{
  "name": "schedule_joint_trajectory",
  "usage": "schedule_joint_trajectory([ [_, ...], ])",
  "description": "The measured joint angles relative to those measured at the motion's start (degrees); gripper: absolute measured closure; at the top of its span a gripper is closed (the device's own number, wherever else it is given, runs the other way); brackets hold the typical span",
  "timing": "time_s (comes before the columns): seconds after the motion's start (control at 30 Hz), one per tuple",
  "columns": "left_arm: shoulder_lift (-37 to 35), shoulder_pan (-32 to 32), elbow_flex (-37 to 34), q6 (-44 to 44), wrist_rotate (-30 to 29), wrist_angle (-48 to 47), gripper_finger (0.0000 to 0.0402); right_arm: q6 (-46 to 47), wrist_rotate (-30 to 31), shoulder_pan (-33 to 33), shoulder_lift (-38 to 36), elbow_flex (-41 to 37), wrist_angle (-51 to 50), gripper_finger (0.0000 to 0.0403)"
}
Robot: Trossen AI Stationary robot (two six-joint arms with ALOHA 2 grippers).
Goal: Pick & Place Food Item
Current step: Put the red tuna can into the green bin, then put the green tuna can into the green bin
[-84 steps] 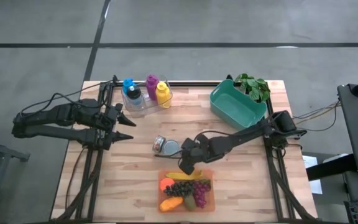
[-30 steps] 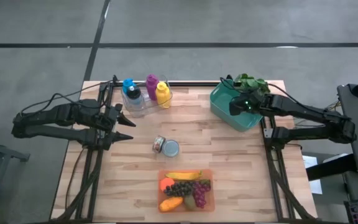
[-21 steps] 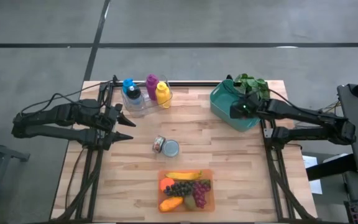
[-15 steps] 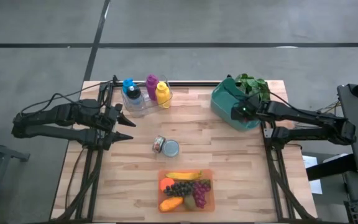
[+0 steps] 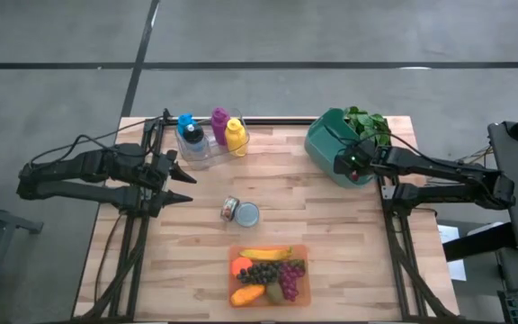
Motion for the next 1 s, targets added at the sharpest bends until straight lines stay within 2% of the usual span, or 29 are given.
schedule_joint_trajectory([
  [0.13,-0.02,0.0,0.0,0.02,0.0,0.0,0.0126,-0.44,-0.02,0.0,0.0,0.4,0.02,0.0231],
  [0.53,0.0,0.0,0.0,0.0,-0.01,0.0,0.0126,-2.04,-0.03,-0.02,-0.02,0.99,-0.12,0.0147],
  [0.77,-0.01,0.0,0.01,0.0,0.01,0.0,0.0126,-4.5,2.05,0.0,-0.16,3.96,-0.29,0.0141],
  [1.0,-0.02,0.0,0.0,0.0,0.01,0.0,0.0126,-16.26,4.47,0.02,-0.22,12.1,-0.15,0.014],
])
